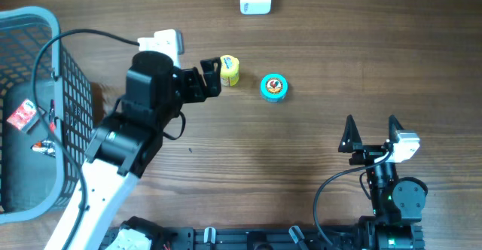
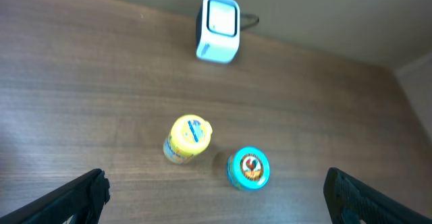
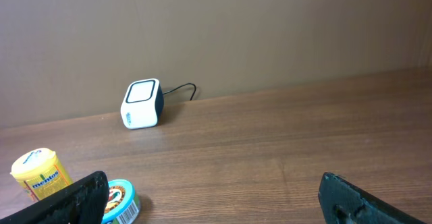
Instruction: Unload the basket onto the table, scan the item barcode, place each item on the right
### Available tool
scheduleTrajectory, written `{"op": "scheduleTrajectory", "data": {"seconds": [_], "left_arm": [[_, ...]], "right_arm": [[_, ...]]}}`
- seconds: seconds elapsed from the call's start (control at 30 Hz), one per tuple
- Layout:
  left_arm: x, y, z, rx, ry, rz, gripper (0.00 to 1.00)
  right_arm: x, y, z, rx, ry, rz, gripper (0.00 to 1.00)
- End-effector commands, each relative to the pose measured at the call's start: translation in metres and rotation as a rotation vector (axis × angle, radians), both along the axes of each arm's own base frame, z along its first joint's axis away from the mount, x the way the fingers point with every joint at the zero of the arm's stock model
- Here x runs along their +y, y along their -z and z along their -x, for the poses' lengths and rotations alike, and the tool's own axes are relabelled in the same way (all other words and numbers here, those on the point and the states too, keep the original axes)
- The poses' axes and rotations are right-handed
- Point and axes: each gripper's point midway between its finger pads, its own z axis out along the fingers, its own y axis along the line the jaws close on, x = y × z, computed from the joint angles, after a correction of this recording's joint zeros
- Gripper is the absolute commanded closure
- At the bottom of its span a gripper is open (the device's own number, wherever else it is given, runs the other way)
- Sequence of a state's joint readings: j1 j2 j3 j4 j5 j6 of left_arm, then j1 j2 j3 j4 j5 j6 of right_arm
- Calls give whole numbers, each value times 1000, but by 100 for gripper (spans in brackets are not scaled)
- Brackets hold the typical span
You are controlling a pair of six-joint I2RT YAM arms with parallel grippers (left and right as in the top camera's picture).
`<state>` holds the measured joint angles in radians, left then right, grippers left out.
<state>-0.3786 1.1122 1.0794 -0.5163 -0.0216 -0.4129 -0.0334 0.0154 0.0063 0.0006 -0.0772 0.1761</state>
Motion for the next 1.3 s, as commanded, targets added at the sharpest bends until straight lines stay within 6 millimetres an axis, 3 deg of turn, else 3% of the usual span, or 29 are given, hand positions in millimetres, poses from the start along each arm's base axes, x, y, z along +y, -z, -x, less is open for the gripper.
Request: {"op": "scheduleTrajectory", "data": {"seconds": [0.0,0.17,0.53,0.67,1.03,1.27], "left_arm": [[15,-28,6,-79,-66,21,1],[52,-49,9,-159,-262,-4,0],[120,-124,14,-327,-521,5,0],[151,-141,22,-343,-616,-2,0],[255,-141,49,-319,-972,-81,0],[332,-106,68,-195,-1237,-98,0]], "right_arm": [[0,-1,0,-6,3,-8,0],[0,-1,0,-6,2,-8,0],[0,-1,0,-6,2,-8,0],[0,-1,0,-6,3,-8,0],[0,-1,0,-6,3,-8,0],[0,-1,0,-6,3,-8,0]]}}
